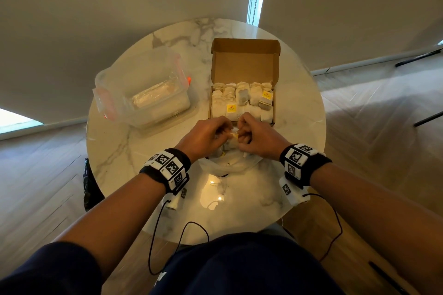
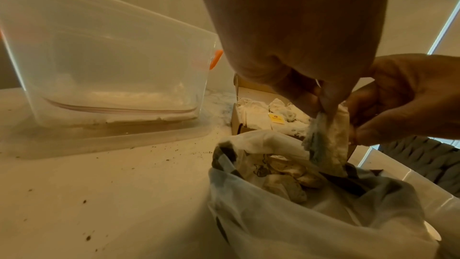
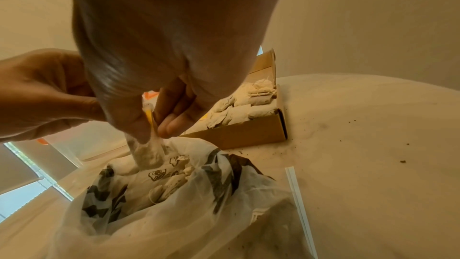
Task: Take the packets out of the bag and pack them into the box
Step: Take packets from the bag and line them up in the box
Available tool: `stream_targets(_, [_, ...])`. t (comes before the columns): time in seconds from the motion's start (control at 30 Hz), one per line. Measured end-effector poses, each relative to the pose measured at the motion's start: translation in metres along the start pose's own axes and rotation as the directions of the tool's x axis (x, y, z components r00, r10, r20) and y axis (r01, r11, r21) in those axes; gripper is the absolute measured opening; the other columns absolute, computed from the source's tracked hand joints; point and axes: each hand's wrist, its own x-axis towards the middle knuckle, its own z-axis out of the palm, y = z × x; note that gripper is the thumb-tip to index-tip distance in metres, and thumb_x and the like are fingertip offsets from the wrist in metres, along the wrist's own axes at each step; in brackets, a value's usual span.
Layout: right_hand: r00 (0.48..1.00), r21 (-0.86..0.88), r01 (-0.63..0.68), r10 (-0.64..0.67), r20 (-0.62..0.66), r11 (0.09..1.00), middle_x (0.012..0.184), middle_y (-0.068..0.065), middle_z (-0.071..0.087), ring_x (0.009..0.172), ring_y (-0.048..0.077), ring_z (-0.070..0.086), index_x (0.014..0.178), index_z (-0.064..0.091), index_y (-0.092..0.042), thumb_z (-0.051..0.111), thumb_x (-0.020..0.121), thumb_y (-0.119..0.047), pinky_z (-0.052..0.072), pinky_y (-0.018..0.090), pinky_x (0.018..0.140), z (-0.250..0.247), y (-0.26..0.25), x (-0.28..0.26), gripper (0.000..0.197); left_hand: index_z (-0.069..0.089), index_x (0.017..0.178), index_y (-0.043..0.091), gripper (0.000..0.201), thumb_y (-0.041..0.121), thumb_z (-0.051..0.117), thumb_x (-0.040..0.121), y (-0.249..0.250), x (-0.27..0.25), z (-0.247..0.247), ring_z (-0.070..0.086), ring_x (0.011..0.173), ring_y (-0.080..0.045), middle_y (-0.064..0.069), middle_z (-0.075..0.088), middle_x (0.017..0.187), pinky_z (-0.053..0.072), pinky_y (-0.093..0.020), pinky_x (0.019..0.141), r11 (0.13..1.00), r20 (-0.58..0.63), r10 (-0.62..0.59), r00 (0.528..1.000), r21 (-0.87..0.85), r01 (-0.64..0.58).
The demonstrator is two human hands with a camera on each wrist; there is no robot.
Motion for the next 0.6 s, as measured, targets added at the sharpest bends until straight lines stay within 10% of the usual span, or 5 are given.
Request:
stream_targets(0.23, [0.994, -0.019, -0.036, 0.033, -0.108, 0.999, 0.082, -0.002, 0.07, 0.061, 0.0, 0.059, 0.104, 0.045, -0.021, 0.071, 0.09, -0.028, 0.045, 0.015, 0.055, -0.001, 0.007, 0.006, 0.03, 0.062, 0.107, 0.017, 0.013, 0.021, 0.064, 0.095, 0.006, 0.013, 0.002, 0.063, 0.083, -0.011, 0.004, 0.067, 0.094, 0.055, -0.034, 0.075, 0.999, -0.069, -0.029, 0.997, -0.031, 0.027])
stream_targets(0.43, [0.98, -0.036, -0.022, 0.015, -0.196, 0.999, 0.07, -0.001, 0.059, 0.058, 0.01, 0.05, 0.101, 0.044, -0.021, 0.068, 0.093, -0.03, 0.042, 0.025, 0.056, -0.019, 0.012, 0.033, 0.027, 0.062, 0.111, 0.016, 0.016, 0.024, 0.061, 0.098, 0.0, 0.028, -0.001, 0.054, 0.081, -0.003, 0.006, 0.056, 0.103, 0.044, -0.01, 0.073, 0.997, -0.253, -0.081, 0.964, -0.022, 0.078])
stream_targets(0.6, [0.967, -0.044, -0.044, 0.031, -0.251, 0.998, 0.078, 0.005, 0.063, 0.063, 0.015, 0.055, 0.103, 0.043, -0.022, 0.065, 0.095, -0.029, 0.043, 0.021, 0.056, -0.033, 0.018, 0.071, 0.025, 0.063, 0.106, 0.017, 0.012, 0.025, 0.06, 0.097, -0.029, 0.031, 0.009, 0.05, 0.078, -0.003, 0.006, 0.053, 0.1, 0.036, -0.009, 0.071, 0.99, -0.163, -0.132, 0.978, 0.017, 0.137])
